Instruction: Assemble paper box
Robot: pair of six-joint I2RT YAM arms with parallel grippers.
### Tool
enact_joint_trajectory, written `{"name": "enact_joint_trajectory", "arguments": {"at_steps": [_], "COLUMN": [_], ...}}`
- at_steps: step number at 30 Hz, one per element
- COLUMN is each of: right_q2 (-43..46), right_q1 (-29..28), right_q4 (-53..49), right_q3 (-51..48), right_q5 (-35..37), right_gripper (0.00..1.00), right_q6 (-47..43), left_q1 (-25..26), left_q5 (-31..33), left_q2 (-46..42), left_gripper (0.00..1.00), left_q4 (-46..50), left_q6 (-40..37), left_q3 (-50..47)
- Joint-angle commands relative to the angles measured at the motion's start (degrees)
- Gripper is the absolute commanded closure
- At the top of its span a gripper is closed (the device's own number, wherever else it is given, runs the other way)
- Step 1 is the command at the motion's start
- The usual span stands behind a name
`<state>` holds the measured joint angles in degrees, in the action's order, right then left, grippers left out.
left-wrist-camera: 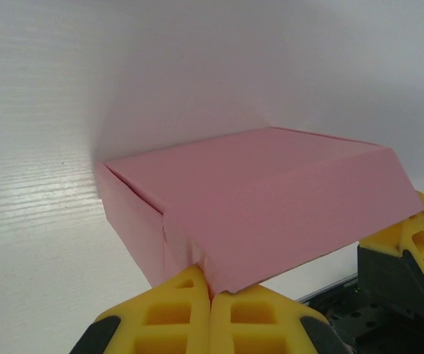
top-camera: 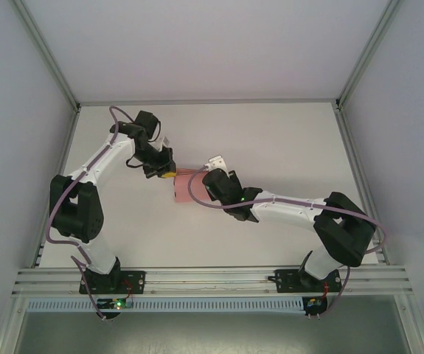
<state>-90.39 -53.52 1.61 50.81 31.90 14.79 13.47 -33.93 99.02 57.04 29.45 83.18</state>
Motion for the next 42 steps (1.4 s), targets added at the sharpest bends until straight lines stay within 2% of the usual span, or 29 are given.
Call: {"name": "enact_joint_trajectory", "arguments": {"at_steps": [1, 10, 15, 22, 25, 27, 31, 37, 42], "right_q2": [-4.1, -4.7, -5.2, -5.3, -4.1, -3.6, -2.8, -0.3, 1.3], "right_q1": [-1.8, -1.8, -1.8, -1.7, -1.6, -1.6, -1.4, -1.4, -1.4], "right_q4": [-11.8, -11.4, -11.1, -12.0, -11.3, -10.5, -10.5, -7.6, -5.0], "right_q3": [-4.0, -4.8, -5.2, -4.7, -4.8, -5.1, -4.9, -6.7, -8.4], "right_q5": [-6.3, -5.3, -5.5, -5.2, -5.6, -6.1, -6.6, -8.0, -11.1], "right_gripper": [1.00, 1.00, 1.00, 1.00, 1.00, 1.00, 1.00, 1.00, 1.00], "right_q6": [-1.5, -2.7, -3.3, -3.5, -3.5, -3.3, -3.4, -3.1, -3.3], "left_q1": [-1.4, -3.5, -5.1, -5.1, -4.4, -3.3, 0.7, 6.6, 8.6], "left_q5": [-6.9, -7.7, -9.5, -7.5, -3.5, -4.2, -2.0, 11.1, 15.2], "left_q2": [-0.5, -0.8, -1.0, -1.3, -1.1, -1.4, -3.1, -8.2, -9.0], "left_gripper": [1.00, 1.00, 1.00, 1.00, 1.00, 1.00, 1.00, 1.00, 1.00], "left_q4": [-3.3, -1.4, -5.0, -1.7, 1.1, -1.2, -8.4, -12.2, -18.0], "left_q6": [2.6, 1.9, 5.7, -0.9, -7.9, -10.4, -10.2, -8.7, -6.3], "left_q3": [1.4, 2.4, -0.6, 0.3, -1.3, -4.9, -13.4, -20.8, -26.8]}}
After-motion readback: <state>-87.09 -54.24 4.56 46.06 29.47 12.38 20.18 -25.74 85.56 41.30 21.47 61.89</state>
